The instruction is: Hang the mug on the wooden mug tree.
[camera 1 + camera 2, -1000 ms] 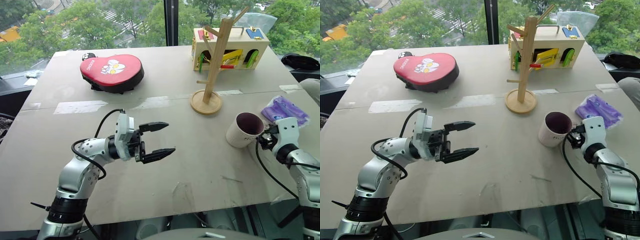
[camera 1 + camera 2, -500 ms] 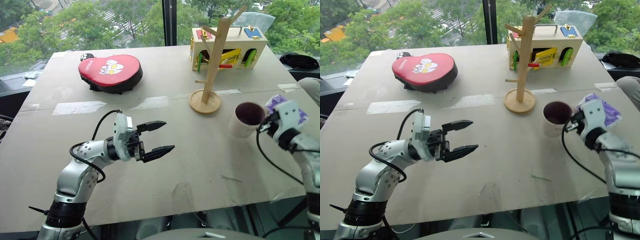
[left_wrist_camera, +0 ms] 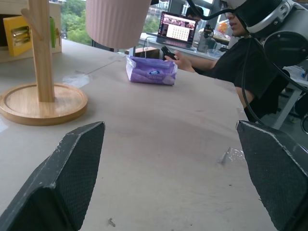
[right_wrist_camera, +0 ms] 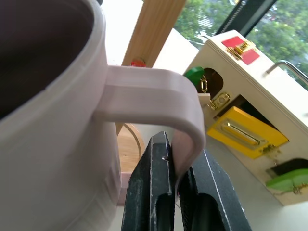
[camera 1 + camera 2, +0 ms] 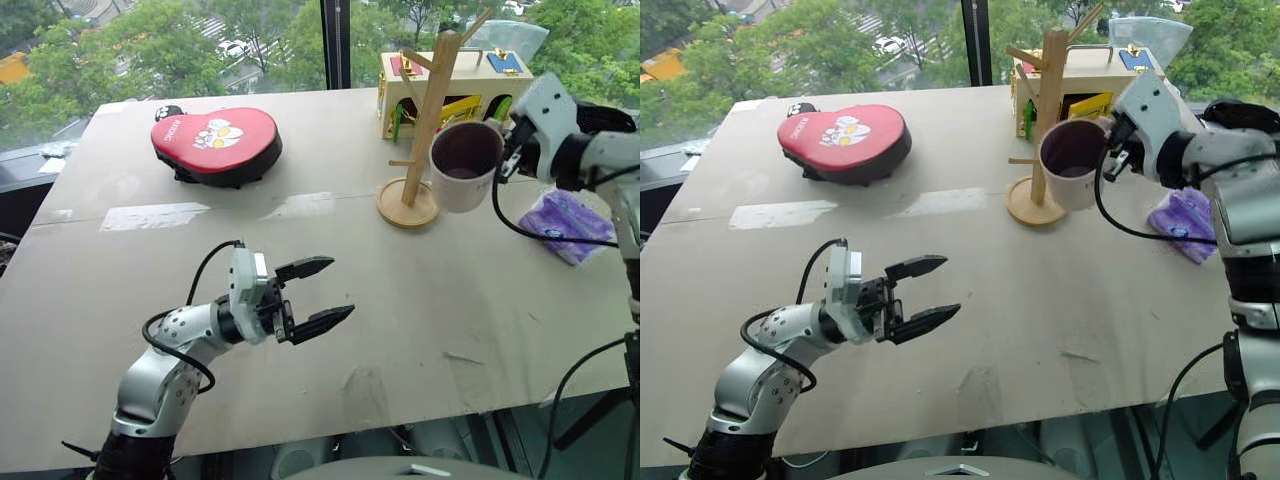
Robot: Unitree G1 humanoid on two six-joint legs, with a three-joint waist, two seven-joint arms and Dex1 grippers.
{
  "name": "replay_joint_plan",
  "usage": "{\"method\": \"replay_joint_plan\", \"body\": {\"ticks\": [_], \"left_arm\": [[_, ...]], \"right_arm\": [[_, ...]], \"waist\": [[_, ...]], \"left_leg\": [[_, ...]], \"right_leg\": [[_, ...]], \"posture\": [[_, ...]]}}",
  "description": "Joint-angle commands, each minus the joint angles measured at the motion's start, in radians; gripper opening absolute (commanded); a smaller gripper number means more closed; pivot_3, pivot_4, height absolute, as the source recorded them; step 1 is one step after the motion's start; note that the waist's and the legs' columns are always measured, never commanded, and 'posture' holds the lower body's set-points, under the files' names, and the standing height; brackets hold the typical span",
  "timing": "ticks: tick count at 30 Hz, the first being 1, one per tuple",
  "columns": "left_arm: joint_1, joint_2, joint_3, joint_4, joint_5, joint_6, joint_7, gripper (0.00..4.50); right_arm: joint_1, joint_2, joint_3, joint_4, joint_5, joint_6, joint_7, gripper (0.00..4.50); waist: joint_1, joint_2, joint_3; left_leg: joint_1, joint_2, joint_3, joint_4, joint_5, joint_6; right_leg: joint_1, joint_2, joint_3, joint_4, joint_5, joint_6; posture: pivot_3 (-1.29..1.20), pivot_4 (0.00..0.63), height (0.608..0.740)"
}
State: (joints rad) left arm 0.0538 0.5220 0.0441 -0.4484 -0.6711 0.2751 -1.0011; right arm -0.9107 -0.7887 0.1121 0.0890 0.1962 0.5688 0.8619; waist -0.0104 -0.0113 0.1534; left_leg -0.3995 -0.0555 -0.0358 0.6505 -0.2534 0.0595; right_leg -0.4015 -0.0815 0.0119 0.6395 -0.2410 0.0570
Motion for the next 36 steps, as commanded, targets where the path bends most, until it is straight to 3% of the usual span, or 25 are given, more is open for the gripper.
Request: {"method": "replay_joint_plan", "body": {"ticks": [1,7,16,19,22,26,31,36], "left_arm": [[0.005,-0.026,0.076,-0.038,-0.079,-0.083,-0.046,4.50],[0.041,-0.023,0.200,-0.068,-0.197,-0.057,-0.004,4.50],[0.062,-0.082,0.227,-0.095,-0.203,-0.091,0.086,4.50],[0.059,-0.099,0.215,-0.103,-0.200,-0.097,0.109,4.50],[0.057,-0.105,0.207,-0.107,-0.197,-0.100,0.119,4.50],[0.050,-0.105,0.197,-0.103,-0.195,-0.091,0.140,4.50],[0.059,-0.070,0.172,-0.068,-0.147,-0.047,0.172,4.50],[0.074,-0.001,0.163,-0.015,-0.068,-0.006,0.179,4.50]], "right_arm": [[-0.064,0.012,0.012,0.046,-0.032,-0.018,0.021,0.04],[-0.169,0.048,0.062,0.213,-0.100,-0.083,0.051,0.04],[-0.273,0.127,0.098,0.465,-0.172,-0.204,0.112,0.04],[-0.291,0.146,0.108,0.539,-0.190,-0.244,0.143,0.87],[-0.296,0.144,0.092,0.569,-0.213,-0.281,0.120,2.24],[-0.222,0.077,0.037,0.461,-0.199,-0.269,0.115,4.14],[-0.006,-0.021,-0.127,0.156,-0.077,-0.154,0.131,4.14],[0.468,-0.063,-0.470,-0.290,0.130,-0.002,0.142,4.14]], "waist": [[0.001,0.000,0.000],[-0.002,0.000,0.000],[-0.002,0.000,0.000],[-0.002,0.000,0.000],[-0.002,0.000,0.000],[0.001,0.000,0.000],[0.008,0.000,0.000],[0.025,0.001,0.000]], "left_leg": [[0.000,0.000,0.000,0.000,0.000,0.000],[-0.001,0.000,0.001,0.000,0.001,-0.002],[-0.001,0.000,0.001,0.000,0.001,-0.002],[-0.001,0.000,0.001,0.000,0.001,-0.002],[-0.001,0.000,0.001,0.000,0.001,-0.002],[-0.001,0.000,0.001,-0.001,0.001,-0.003],[-0.002,0.000,0.001,0.000,0.001,-0.002],[-0.003,0.000,0.001,-0.002,-0.001,0.001]], "right_leg": [[0.000,0.000,0.000,0.000,0.000,0.000],[-0.001,0.000,0.000,0.000,0.001,-0.001],[-0.002,0.000,0.000,0.001,0.001,-0.001],[-0.002,0.000,0.000,0.001,0.001,-0.002],[-0.002,0.001,0.001,0.001,0.001,-0.002],[-0.002,0.001,0.001,0.001,0.001,-0.002],[-0.003,0.001,0.001,0.000,0.001,-0.002],[-0.004,0.001,0.001,0.000,0.001,-0.002]], "posture": [[0.00,0.150,0.740],[0.00,0.150,0.740],[0.00,0.150,0.740],[0.00,0.150,0.740],[0.00,0.150,0.740],[0.00,0.150,0.740],[0.00,0.150,0.740],[0.00,0.150,0.740]]}}
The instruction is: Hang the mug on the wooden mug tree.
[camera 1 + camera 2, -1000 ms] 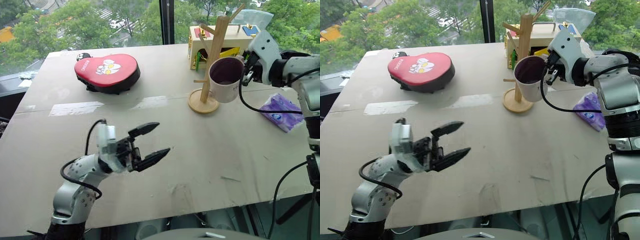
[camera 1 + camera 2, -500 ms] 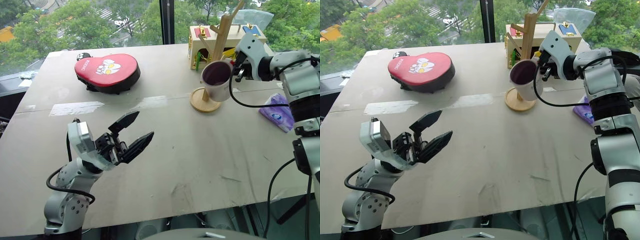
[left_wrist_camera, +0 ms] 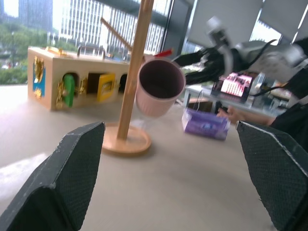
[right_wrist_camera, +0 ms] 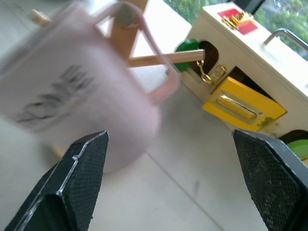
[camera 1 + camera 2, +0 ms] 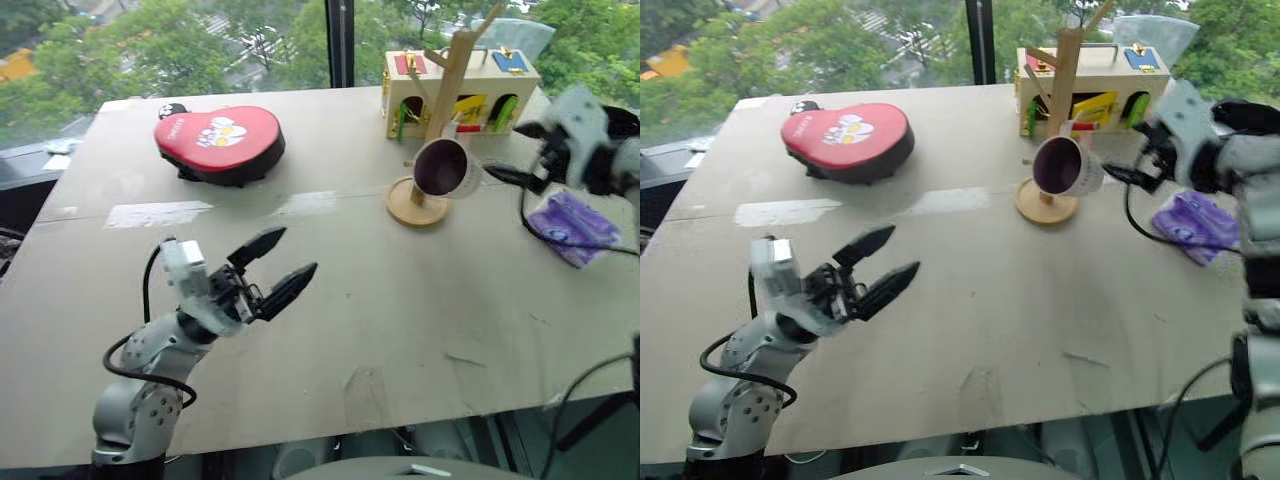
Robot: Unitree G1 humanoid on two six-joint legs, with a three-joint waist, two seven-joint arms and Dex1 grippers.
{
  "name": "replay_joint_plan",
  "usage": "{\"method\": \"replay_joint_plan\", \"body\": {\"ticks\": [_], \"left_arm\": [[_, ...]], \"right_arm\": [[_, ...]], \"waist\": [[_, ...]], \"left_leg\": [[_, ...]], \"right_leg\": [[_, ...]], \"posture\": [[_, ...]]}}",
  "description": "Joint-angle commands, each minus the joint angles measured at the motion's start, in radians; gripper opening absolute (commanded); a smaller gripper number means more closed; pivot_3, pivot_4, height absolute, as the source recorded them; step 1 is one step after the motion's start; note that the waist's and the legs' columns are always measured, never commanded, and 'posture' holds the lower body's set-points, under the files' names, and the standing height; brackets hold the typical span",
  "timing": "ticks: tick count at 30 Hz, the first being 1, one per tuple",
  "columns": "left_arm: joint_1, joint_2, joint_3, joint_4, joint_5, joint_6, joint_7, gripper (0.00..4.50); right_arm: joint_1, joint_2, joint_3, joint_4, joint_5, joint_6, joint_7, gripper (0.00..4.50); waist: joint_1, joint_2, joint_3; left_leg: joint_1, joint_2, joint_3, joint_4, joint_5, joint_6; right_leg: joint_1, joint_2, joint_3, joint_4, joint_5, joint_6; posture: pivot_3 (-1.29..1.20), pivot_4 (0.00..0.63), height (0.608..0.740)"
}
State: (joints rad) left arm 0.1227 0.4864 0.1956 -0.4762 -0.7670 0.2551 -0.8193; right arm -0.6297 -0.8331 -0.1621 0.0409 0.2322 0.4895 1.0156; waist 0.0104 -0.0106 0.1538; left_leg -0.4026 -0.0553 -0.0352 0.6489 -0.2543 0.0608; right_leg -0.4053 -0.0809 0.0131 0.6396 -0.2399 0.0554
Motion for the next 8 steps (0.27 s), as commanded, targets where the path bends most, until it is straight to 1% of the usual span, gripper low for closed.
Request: {"method": "replay_joint_plan", "body": {"ticks": [1,2,4,5,6,8], "left_arm": [[0.007,0.049,0.019,0.027,0.033,0.019,-0.012,4.50],[0.017,0.074,0.029,0.044,0.035,0.031,-0.030,4.50],[0.031,0.117,0.060,0.073,0.027,0.050,-0.062,4.50],[0.046,0.141,0.078,0.085,0.024,0.061,-0.079,4.50],[0.054,0.158,0.092,0.097,0.020,0.070,-0.093,4.50],[0.068,0.193,0.101,0.116,0.031,0.081,-0.115,4.50]], "right_arm": [[0.278,-0.014,-0.245,-0.310,0.108,0.099,-0.028,4.14],[0.418,0.022,-0.320,-0.401,0.126,0.120,-0.047,4.14],[0.601,0.095,-0.402,-0.523,0.157,0.145,-0.076,4.14],[0.703,0.141,-0.431,-0.561,0.149,0.121,-0.080,4.14],[0.770,0.172,-0.442,-0.585,0.145,0.104,-0.086,4.14],[0.871,0.225,-0.451,-0.618,0.141,0.079,-0.115,4.14]], "waist": [[0.009,-0.001,-0.001],[0.008,-0.001,-0.001],[-0.001,0.002,0.001],[0.004,0.001,0.000],[0.006,-0.004,-0.003],[0.005,-0.004,-0.003]], "left_leg": [[0.000,0.000,0.000,0.000,0.000,0.000],[-0.001,0.001,-0.001,0.000,0.000,0.000],[0.000,0.001,0.001,0.001,0.000,0.001],[0.001,0.000,0.003,0.001,-0.001,0.001],[0.001,0.000,0.002,0.000,-0.001,0.001],[0.004,0.003,0.000,0.000,-0.001,0.001]], "right_leg": [[0.000,0.000,0.000,0.000,0.000,0.000],[0.000,0.000,-0.001,0.000,0.000,0.000],[0.000,0.000,0.001,0.001,0.000,0.000],[0.000,0.000,0.003,0.001,0.000,0.000],[0.000,0.000,0.002,0.001,0.000,0.000],[0.004,0.002,-0.001,0.001,0.000,0.000]], "posture": [[0.00,0.150,0.740],[0.00,0.150,0.740],[0.00,0.150,0.740],[0.00,0.150,0.740],[0.00,0.150,0.740],[0.00,0.150,0.740]]}}
